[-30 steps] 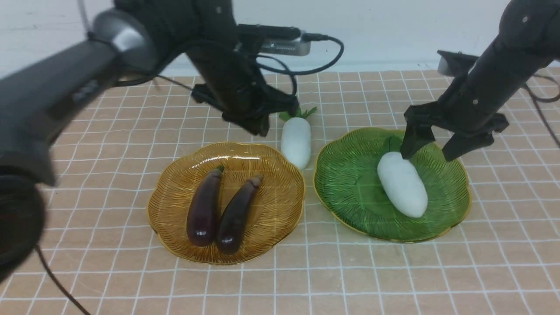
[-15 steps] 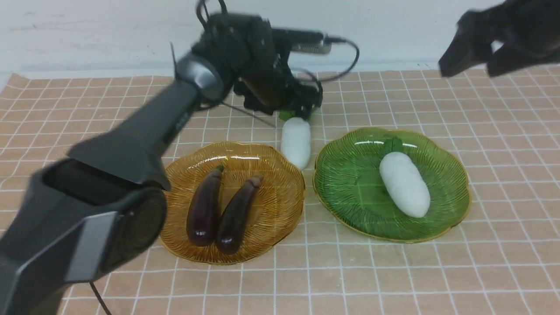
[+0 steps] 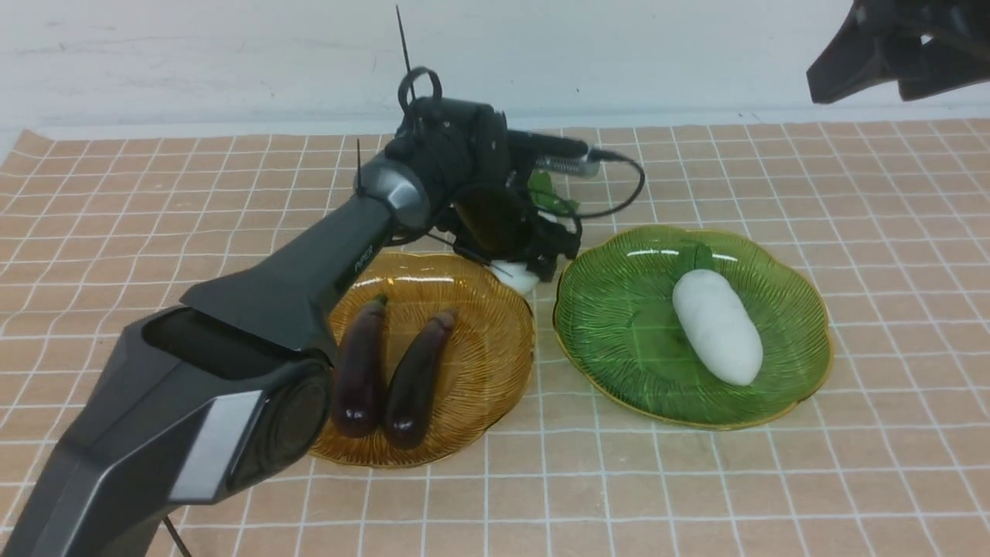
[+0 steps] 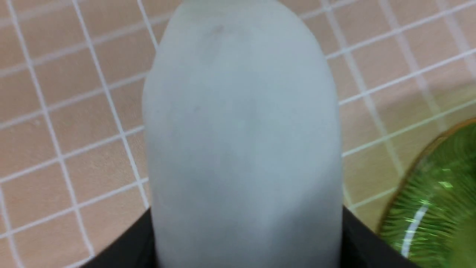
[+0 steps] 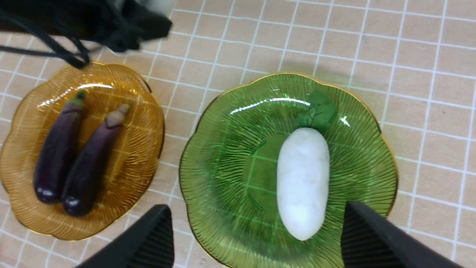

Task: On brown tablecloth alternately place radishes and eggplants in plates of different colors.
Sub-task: 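Pick up the white radish and place it on the plate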

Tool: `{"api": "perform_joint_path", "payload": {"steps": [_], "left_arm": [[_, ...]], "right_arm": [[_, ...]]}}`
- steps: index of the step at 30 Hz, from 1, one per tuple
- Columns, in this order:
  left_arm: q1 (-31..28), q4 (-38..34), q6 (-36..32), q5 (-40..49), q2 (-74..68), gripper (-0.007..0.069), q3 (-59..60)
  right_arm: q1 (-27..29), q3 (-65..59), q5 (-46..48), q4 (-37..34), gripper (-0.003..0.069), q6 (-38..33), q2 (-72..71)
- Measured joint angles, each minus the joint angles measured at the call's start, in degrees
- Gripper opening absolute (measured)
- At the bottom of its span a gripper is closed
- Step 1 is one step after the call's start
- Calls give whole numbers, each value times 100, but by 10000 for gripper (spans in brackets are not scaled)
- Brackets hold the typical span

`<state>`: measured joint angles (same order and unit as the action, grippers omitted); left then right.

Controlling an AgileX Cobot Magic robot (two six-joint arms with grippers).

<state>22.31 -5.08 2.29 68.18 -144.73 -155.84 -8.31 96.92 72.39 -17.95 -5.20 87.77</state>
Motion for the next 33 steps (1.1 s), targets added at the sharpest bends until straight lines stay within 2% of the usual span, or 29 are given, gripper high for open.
{"api": "perform_joint_path", "payload": {"steps": [4,9,15,21,26,31,33], "left_arm": [[5,-40,12,330,162,382,-338],[293,-752,-26,378,440,382,-403],[1137,-916,649,373,538,382,697],[1463,-639,980,372,409,384,1333],[1463,-551,1397,360,391,450,1333],[1463,-499,1663,359,391,610,1333],[1463,-499,1669,359,391,615,1333]], "right_arm": [[0,0,0,-160,547,0,0],[0,0,0,-152,547,0,-104],[0,0,22,229,547,0,-505],[0,0,53,531,547,0,-886],[0,-51,64,526,547,0,-897],[0,-327,64,480,547,0,-946],[0,-446,64,452,546,11,-1087]]}}
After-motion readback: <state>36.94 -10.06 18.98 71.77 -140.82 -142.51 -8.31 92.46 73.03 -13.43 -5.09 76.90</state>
